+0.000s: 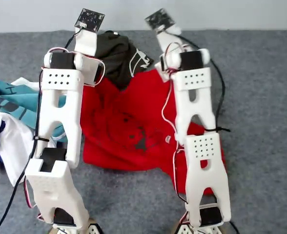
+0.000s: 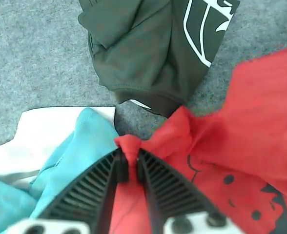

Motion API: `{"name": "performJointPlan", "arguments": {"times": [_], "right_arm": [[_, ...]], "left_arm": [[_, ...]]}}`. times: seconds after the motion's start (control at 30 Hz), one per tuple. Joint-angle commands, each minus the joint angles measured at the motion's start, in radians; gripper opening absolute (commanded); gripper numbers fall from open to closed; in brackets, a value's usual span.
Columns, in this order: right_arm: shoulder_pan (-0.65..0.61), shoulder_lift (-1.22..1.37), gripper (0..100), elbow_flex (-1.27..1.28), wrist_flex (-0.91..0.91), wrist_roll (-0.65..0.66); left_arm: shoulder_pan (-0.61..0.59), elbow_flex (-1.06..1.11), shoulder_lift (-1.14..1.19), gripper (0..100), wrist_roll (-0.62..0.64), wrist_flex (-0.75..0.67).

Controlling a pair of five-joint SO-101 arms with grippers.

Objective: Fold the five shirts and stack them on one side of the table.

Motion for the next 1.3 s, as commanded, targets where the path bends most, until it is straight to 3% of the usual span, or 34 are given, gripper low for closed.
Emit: {"name": "performJointPlan", "arguments": {"times": [0.0,0.23,0.37,0.77,1.0,1.27], "right_arm": [[0.039,-0.165,0.9,-0.046,0.042,0.008],[0.134,-0.466,0.9,-0.044,0.111,0.009],[0.193,-0.627,0.9,-0.043,0.111,0.011],[0.259,-0.923,0.9,-0.026,0.114,0.012],[0.259,-1.162,0.9,0.184,0.111,0.011],[0.259,-1.420,0.9,0.353,0.110,0.009]], "left_arm": [[0.003,-0.127,-0.021,1,-0.005,0.083],[0.011,-0.490,-0.021,1,-0.003,0.325],[0.005,-0.568,-0.038,1,-0.002,0.325],[0.031,-0.378,-0.416,1,-0.002,0.325],[0.100,-0.203,-0.689,1,-0.009,0.319],[0.097,-0.194,-0.799,1,-0.008,0.319]]}}
